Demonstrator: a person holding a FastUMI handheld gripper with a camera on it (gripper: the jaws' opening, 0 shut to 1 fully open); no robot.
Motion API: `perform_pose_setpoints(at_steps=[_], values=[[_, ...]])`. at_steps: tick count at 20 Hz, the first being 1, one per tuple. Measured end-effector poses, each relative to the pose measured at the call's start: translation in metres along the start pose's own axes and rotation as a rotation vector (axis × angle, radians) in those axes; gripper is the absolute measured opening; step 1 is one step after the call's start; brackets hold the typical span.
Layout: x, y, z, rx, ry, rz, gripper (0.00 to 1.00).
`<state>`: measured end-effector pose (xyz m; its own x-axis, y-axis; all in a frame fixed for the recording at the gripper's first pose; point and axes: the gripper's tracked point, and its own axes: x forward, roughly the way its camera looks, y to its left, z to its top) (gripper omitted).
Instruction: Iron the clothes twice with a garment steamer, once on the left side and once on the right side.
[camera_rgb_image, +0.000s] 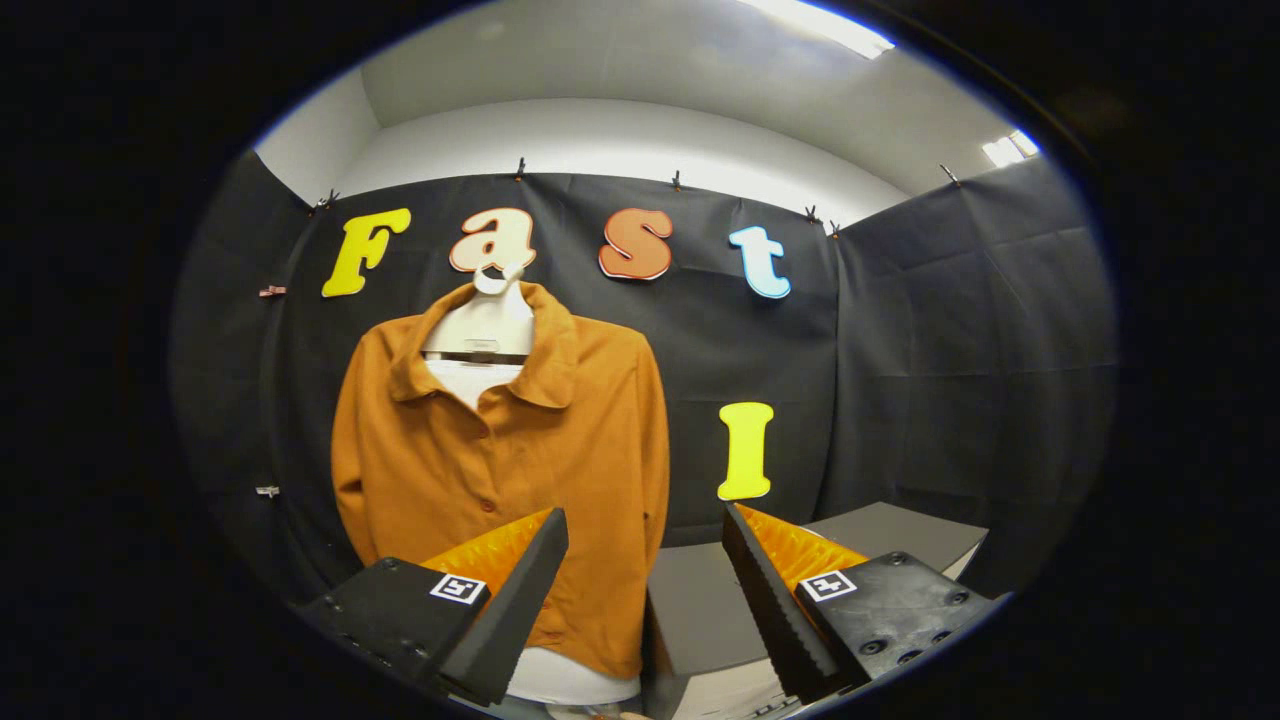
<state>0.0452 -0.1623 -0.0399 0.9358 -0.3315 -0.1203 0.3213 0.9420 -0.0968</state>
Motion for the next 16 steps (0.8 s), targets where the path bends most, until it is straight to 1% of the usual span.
perform_pose_setpoints(at_steps=[8, 16], values=[[0.066, -0.093, -0.030, 0.026, 0.079, -0.036, 0.98], [0.109, -0.165, -0.077, 0.054, 0.193, -0.077, 0.98]])
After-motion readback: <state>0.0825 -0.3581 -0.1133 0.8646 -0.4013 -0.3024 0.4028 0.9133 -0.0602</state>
